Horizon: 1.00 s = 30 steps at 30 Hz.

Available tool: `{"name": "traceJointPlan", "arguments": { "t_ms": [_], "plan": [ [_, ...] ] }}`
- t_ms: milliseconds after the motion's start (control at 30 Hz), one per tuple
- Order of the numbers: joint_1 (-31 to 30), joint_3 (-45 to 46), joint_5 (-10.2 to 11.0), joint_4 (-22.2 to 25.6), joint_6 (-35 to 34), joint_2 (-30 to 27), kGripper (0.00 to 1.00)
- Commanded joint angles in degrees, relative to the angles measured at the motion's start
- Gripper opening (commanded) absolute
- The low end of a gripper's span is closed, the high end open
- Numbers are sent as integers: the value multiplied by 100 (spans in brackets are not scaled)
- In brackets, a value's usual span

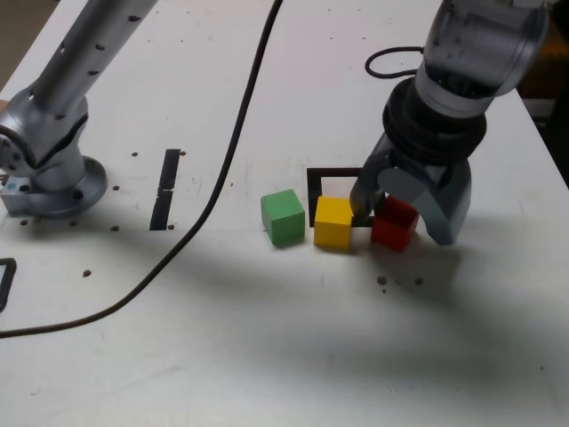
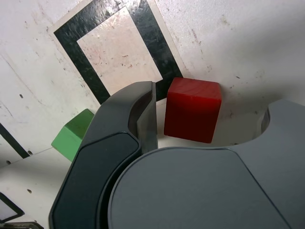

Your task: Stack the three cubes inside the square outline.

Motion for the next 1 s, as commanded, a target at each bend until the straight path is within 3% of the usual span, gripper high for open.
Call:
{"name": "traceJointPlan", "arguments": {
  "t_ms": [0, 400, 600, 767, 867, 967],
  "plan": [
    [-2, -34, -24, -27, 11, 89, 82],
    [-2, -29, -57, -92, 11, 257, 80],
    [5, 0, -80, -133, 3, 280, 54],
    [28, -1, -265, -191, 9, 278, 29],
    [38, 12, -401, -224, 11, 278, 21],
    [39, 13, -457, -253, 10, 276, 19]
  ]
}}
